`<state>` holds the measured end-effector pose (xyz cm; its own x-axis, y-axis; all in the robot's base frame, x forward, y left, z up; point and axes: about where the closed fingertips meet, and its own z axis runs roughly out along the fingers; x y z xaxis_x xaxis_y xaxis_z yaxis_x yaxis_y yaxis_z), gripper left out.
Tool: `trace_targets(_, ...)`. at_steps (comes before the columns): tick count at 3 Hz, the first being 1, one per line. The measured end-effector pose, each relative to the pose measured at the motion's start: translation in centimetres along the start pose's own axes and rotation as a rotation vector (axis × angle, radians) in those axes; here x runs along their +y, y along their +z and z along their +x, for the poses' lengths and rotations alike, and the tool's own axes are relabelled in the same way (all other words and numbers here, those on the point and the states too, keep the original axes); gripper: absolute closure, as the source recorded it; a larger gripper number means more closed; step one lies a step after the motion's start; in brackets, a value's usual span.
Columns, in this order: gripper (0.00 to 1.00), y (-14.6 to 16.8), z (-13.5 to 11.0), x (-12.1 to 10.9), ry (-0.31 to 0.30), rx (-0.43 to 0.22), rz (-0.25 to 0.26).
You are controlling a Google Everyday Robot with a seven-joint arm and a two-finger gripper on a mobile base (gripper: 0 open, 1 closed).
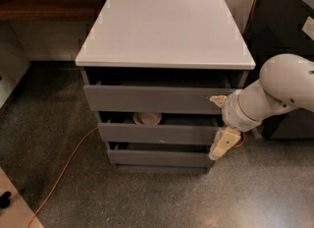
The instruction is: Pick apple from middle drawer and place on counter
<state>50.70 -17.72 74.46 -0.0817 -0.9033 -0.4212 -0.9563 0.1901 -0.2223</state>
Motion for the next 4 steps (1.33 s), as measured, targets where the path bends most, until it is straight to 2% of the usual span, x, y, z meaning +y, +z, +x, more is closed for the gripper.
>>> trace_targets(1, 0.00, 0.0, 0.0, 0.0, 0.000, 0.000, 0.000)
trace_targets(2, 0.00, 2.0, 0.4, 0.4, 0.018, 0.046, -0.018)
trace_targets(3, 0.00, 4.7, 1.1, 0.8, 0.029, 0.055, -0.046)
trace_targets(4, 0.00, 9.0, 2.2, 1.9, 0.013, 0.041, -0.077)
